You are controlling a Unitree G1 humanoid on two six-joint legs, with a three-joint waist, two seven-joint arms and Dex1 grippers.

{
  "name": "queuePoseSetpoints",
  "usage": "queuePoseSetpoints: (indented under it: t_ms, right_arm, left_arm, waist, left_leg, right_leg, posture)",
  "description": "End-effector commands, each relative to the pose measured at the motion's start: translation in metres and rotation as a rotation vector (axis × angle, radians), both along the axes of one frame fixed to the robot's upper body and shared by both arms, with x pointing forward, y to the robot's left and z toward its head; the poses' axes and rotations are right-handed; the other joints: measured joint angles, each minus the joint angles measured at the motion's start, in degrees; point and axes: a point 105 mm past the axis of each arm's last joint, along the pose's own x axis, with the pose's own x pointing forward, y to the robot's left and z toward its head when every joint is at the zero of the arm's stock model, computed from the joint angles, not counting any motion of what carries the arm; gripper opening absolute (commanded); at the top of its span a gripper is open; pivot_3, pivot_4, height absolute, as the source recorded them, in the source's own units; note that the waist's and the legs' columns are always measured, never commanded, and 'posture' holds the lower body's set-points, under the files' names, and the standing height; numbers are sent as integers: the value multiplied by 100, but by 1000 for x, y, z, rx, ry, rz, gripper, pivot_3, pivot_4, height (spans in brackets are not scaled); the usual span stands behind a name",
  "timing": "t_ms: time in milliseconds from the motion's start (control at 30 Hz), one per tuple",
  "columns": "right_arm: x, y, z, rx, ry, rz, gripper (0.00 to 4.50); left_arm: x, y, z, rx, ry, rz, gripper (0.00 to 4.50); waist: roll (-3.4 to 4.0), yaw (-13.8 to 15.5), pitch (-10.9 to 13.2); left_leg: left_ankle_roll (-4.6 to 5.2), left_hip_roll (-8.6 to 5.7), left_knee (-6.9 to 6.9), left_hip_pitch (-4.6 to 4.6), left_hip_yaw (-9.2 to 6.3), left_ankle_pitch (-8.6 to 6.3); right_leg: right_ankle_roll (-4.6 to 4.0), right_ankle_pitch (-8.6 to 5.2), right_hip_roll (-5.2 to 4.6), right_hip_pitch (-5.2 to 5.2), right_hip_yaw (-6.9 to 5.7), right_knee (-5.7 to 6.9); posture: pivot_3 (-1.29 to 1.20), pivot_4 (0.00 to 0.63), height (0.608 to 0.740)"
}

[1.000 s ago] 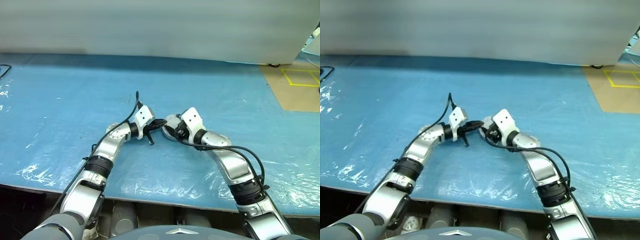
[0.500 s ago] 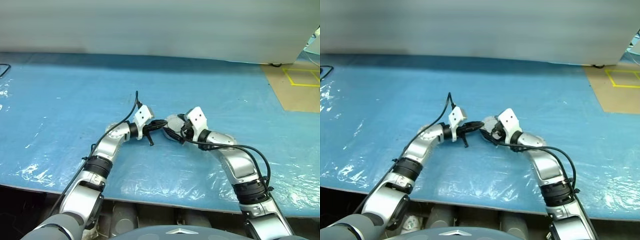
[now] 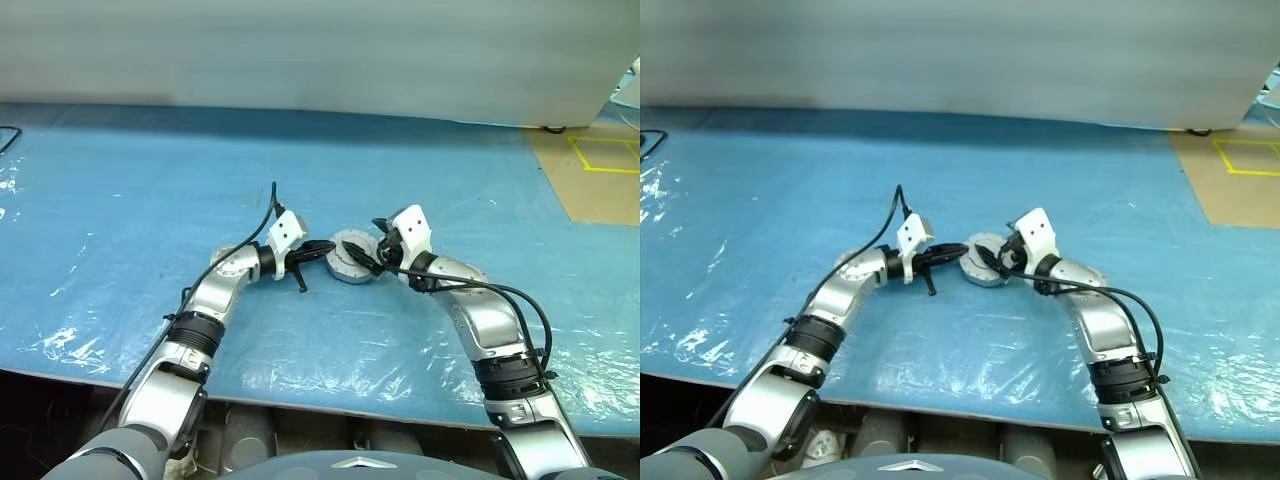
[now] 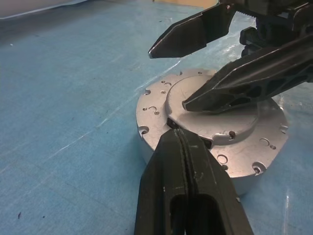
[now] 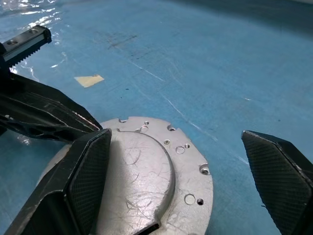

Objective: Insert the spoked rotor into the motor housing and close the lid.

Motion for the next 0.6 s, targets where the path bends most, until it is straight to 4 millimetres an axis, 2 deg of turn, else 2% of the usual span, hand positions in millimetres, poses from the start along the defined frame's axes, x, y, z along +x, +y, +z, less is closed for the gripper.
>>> queuePoseSetpoints:
  t_ms: [33,333,467,600]
  right_arm:
    - [-5,-4,-8,141,164,-31,4456]
    - [-17,-7,-24,347,473,-89,4456]
    - [-23,-6,-23,508,584,-81,4456]
    - [-28,-2,-16,629,648,-41,3572]
  left_arm:
    - [-8,-4,-16,41,43,-29,0]
    - [-9,-4,-17,43,38,-36,0]
    - [-9,-5,-17,41,35,-38,0]
    - [-9,-5,-16,41,31,-37,0]
  waist:
    - [0,3,0]
    - [1,19,0]
    - [1,36,0]
    - [1,42,0]
  left_leg:
    - [0,0,0,2,0,0]
    - [0,1,-4,4,0,0]
    - [-1,0,-9,7,0,0]
    - [-1,0,-15,7,0,1]
  right_leg:
    - [0,0,0,2,0,0]
    - [-2,-1,-1,4,0,-1]
    - [-2,-1,-1,4,-1,-1]
    - [-2,-1,-1,1,-1,-2]
  posture:
    - [0,150,740]
    - [0,150,740]
    - [0,150,740]
    - [0,150,740]
